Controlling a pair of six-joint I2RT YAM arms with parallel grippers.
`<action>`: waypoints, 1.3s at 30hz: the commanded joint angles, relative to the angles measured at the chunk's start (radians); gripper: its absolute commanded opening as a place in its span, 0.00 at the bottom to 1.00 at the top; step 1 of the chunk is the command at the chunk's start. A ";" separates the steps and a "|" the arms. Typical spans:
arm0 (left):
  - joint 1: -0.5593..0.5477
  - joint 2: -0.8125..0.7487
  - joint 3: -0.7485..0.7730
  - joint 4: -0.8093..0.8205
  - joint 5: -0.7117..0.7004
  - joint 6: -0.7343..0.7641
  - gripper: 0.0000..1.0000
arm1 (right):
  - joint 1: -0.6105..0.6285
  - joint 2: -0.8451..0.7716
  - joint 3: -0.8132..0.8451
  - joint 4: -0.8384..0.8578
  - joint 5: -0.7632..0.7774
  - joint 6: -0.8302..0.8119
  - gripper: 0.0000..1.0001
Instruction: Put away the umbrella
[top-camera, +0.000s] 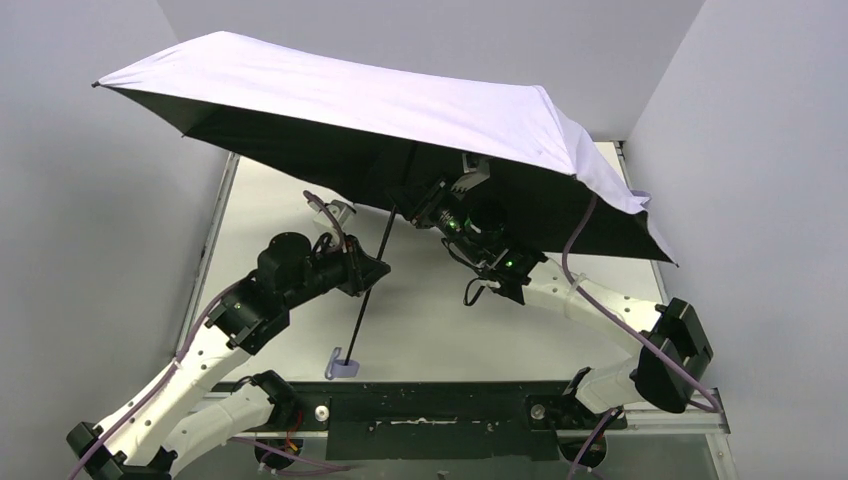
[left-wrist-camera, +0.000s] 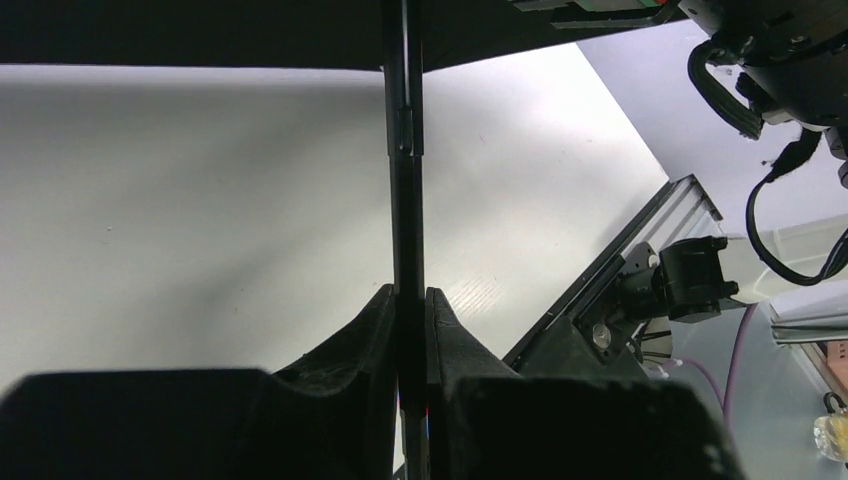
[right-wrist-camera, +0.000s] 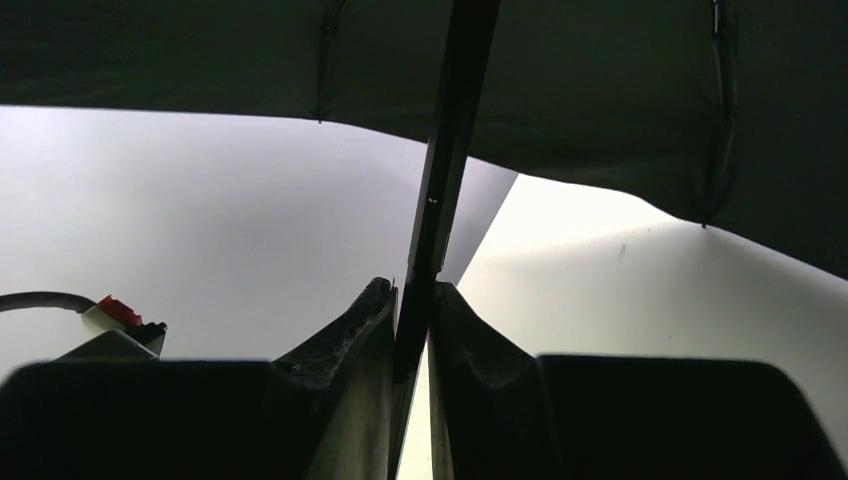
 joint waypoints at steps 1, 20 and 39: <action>0.000 0.015 -0.010 -0.011 0.009 0.021 0.05 | -0.032 -0.031 -0.012 0.220 -0.037 -0.064 0.00; -0.002 0.025 -0.195 0.117 0.035 -0.018 0.48 | -0.076 0.018 -0.114 0.391 -0.126 -0.153 0.00; -0.055 0.030 -0.380 0.169 0.011 -0.101 0.45 | -0.213 -0.006 -0.143 0.347 -0.145 -0.162 0.00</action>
